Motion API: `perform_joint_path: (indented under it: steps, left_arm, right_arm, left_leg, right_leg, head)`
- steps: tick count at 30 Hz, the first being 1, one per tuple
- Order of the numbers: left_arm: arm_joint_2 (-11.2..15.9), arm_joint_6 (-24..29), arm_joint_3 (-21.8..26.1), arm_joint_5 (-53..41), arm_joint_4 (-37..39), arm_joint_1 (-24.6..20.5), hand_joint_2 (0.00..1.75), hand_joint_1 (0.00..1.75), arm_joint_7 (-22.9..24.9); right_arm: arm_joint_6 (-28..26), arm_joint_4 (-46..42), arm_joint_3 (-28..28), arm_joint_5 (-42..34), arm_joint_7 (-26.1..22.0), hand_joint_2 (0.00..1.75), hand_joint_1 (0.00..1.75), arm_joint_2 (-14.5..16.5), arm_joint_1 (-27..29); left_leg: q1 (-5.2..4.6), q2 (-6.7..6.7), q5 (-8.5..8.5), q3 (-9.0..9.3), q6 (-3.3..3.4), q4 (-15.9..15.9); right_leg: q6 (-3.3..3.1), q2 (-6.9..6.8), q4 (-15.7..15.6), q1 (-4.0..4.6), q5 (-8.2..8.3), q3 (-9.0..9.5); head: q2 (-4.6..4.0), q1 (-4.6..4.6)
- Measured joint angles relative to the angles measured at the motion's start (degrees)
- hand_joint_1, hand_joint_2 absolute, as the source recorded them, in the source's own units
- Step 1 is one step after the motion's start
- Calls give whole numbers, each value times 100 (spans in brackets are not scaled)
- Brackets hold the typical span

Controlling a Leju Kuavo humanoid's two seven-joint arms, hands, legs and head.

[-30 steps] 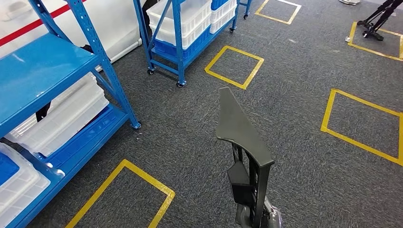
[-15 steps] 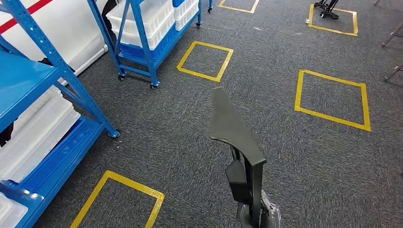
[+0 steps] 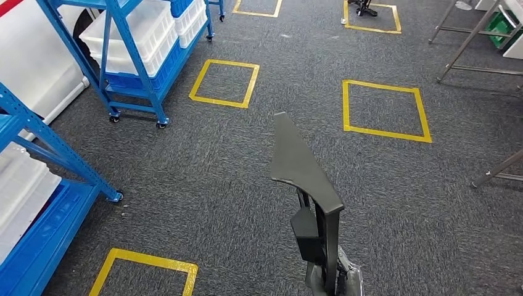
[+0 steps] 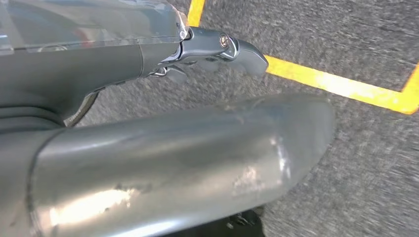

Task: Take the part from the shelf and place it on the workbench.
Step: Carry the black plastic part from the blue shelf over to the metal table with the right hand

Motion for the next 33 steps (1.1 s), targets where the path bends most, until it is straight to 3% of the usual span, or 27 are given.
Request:
perform_joint_path:
  steps: [1, 3, 5, 7, 8, 9, 11, 13, 15, 16, 18, 20, 22, 23, 25, 26, 27, 29, 31, 33]
  left_arm:
    - [-3, 0, 0, -6, 0, -10, 0, 0, -4]
    - [-8, 0, 0, -20, 0, -18, 0, 0, -18]
    - [-8, 0, 0, -31, 0, -9, 0, 0, -28]
    - [-8, 0, 1, -38, 0, -2, 0, 0, -31]
    - [-8, 0, 1, -39, 0, -2, 0, 0, -31]
    - [-9, -2, 1, -45, 0, -7, 0, 0, -31]
    - [-16, -8, 0, -64, 0, -21, 0, 0, -33]
    - [-25, -14, 0, -83, 0, -34, 0, 0, -42]
    - [-28, -16, 0, -97, 0, -54, 0, 0, -50]
    - [-29, -17, 1, -105, 0, -68, 0, 0, -52]
    - [-31, -18, 2, -123, 0, -80, 0, 0, -60]
    - [-29, -19, 5, -135, 0, -68, 0, 0, -63]
    - [-29, -20, 9, -138, 0, -45, 0, 0, -60]
    - [-29, -20, 10, -137, 0, -39, 0, 0, -58]
    - [-27, -20, 11, -137, 0, -40, 0, 0, -57]
    - [-26, -20, 13, -138, 0, -41, 0, 0, -56]
    - [-26, -20, 15, -139, 0, -42, 0, 0, -56]
    - [-26, -20, 19, -146, 0, -46, 0, 0, -55]
    - [-27, -20, 20, -156, 0, -56, 0, 0, -52]
    - [-28, -20, 20, -162, 0, -62, 0, 0, -54]
  right_arm:
    - [3, 0, -8, 1, 0, 175, 175, 0, 1]
    - [7, 2, -19, 1, -1, 175, 175, 0, -21]
    - [8, 14, -27, -1, 0, 175, 175, 0, -60]
    - [7, 34, -37, -5, 1, 175, 175, 0, -77]
    - [7, 43, -40, -7, 1, 175, 175, 0, -78]
    - [6, 49, -42, -7, 1, 175, 175, 0, -80]
    - [3, 52, -43, -6, 1, 175, 175, 0, -99]
    - [-1, 50, -44, -7, 1, 175, 175, 0, -125]
    - [-7, 48, -47, -9, -1, 175, 175, -1, -132]
    - [-8, 47, -49, -10, -1, 175, 175, 1, -132]
    - [-8, 48, -49, -10, -2, 175, 175, 4, -145]
    - [-7, 51, -49, -10, -2, 175, 175, 7, -166]
    - [-6, 57, -50, -10, -2, 175, 175, 7, -174]
    - [-6, 61, -50, -10, -2, 175, 175, 7, -173]
    - [-6, 67, -50, -10, -2, 175, 175, 7, -174]
    - [-6, 68, -50, -10, -2, 175, 175, 7, -176]
    - [-6, 68, -50, -10, -2, 175, 175, 7, -180]
    - [-6, 68, -53, -9, -2, 175, 175, 7, -187]
    - [-5, 68, -59, -8, -2, 175, 175, 6, -187]
    - [-4, 68, -67, -7, -2, 175, 175, 4, -198]
  left_leg:
    - [-3, 69, 23, -1, 45, -15]
    - [-5, 221, 65, -19, 128, -51]
    - [-49, 392, 75, -50, 166, -54]
    - [-88, 568, 77, -76, 174, -53]
    - [-103, 648, 77, -81, 175, -52]
    - [-114, 721, 76, -78, 176, -52]
    - [-136, 854, 69, -61, 167, -52]
    - [-139, 960, 64, -48, 132, -54]
    - [-136, 1073, 66, -23, 78, -73]
    - [-132, 1055, 44, -10, 47, -62]
    - [-122, 788, -148, -91, -5, 188]
    - [-94, 471, -508, -388, -43, 857]
    - [-70, 402, -685, -652, -77, 1422]
    - [-58, 397, -606, -660, -91, 1425]
    - [-26, 305, -200, -393, -111, 804]
    - [-8, 154, -52, -231, -119, 431]
    - [4, 19, 37, -115, -112, 157]
    - [-6, -120, 29, -55, -67, 0]
    - [-16, 16, 68, -48, 18, -37]
    - [-11, 167, 111, -23, 101, -112]
  right_leg:
    - [26, -28, 19, -3, -5, -25]
    - [56, -346, 352, 6, -225, -192]
    - [76, -687, 1084, 18, -625, -532]
    - [78, -765, 1585, 14, -799, -741]
    - [62, -783, 1521, 18, -725, -677]
    - [34, -823, 1233, 29, -569, -491]
    - [-58, -1060, 395, 96, -289, 8]
    - [-130, -1231, -60, 175, -215, 240]
    - [-174, -1144, -123, 199, -192, 235]
    - [-194, -1078, -168, 183, -160, 252]
    - [-241, -944, -267, 126, -89, 294]
    - [-266, -812, -286, 98, -62, 296]
    - [-269, -647, -257, 96, -65, 283]
    - [-262, -557, -236, 93, -71, 281]
    - [-222, -387, -174, 72, -100, 278]
    - [-191, -316, -131, 65, -122, 262]
    - [-157, -249, -88, 58, -137, 234]
    - [-82, -132, -47, 42, -135, 164]
    - [-10, -64, -47, 21, -114, 118]
    - [46, -320, 163, 31, -254, 2]
  head:
    - [-1, 2]
    - [-1, 39]
    - [-1, 75]
    - [-1, 78]
    - [0, 78]
    - [-1, 78]
    - [-1, 74]
    - [-1, 76]
    - [-1, 81]
    - [-1, 81]
    - [-2, 61]
    - [-2, 38]
    - [-2, 34]
    - [-2, 35]
    - [-1, 33]
    - [-2, 31]
    - [-1, 28]
    - [-1, 26]
    - [-1, 29]
    - [-1, 63]
